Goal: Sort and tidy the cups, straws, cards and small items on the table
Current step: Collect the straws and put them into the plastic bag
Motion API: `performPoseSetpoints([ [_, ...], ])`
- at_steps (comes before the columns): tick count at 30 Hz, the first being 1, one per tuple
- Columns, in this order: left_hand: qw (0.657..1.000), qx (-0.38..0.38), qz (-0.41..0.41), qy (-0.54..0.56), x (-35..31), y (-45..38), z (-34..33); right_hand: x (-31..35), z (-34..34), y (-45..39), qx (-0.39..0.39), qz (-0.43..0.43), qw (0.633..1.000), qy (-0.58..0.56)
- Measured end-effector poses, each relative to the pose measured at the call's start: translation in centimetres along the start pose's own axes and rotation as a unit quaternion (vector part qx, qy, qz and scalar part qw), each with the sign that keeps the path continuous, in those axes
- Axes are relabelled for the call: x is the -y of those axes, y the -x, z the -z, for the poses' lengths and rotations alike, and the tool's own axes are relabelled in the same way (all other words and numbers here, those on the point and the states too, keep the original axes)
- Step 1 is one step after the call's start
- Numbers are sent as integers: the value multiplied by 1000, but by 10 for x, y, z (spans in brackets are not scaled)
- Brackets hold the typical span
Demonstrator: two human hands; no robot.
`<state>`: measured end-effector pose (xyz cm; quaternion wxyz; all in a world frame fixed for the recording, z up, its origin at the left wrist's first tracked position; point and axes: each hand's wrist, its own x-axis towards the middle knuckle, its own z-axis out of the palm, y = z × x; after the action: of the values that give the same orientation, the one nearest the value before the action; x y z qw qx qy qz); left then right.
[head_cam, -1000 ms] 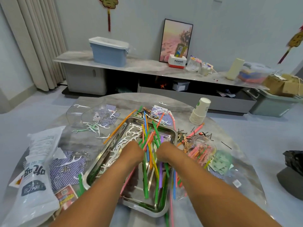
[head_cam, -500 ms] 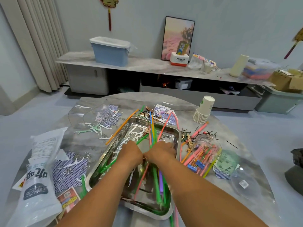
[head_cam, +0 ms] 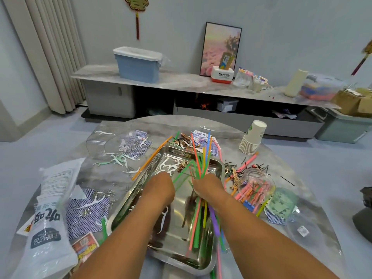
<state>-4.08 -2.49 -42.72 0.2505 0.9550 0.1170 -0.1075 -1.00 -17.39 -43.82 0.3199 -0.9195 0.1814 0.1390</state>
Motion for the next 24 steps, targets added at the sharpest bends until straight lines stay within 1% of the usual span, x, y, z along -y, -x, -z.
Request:
performPoseSetpoints([
  [2,996,9,-1,93,-8,-2,7,-3,9,3,-6,-3,995,-96],
  [3,987,15,-5,161,-12,0,9,-3,13,5,-9,8,989,-147],
  [5,949,25,-14,315,-24,10,9,-1,17,11,-13,50,968,-247],
  [6,927,21,-19,373,-30,18,10,0,23,18,-12,79,954,-289],
  [8,898,7,-40,438,-36,26,6,2,28,29,-14,131,935,-329],
  [9,893,0,-56,447,-39,29,4,3,32,35,-26,157,929,-333],
  [13,895,-40,-116,430,-46,45,7,10,45,61,-61,240,900,-358],
  [16,897,-83,-156,405,-49,58,17,18,52,79,-84,264,891,-359],
  [20,898,-121,-225,358,-50,88,28,16,51,105,-76,299,870,-384],
  [24,923,-105,-255,269,-45,112,26,-1,51,121,-90,305,862,-396],
])
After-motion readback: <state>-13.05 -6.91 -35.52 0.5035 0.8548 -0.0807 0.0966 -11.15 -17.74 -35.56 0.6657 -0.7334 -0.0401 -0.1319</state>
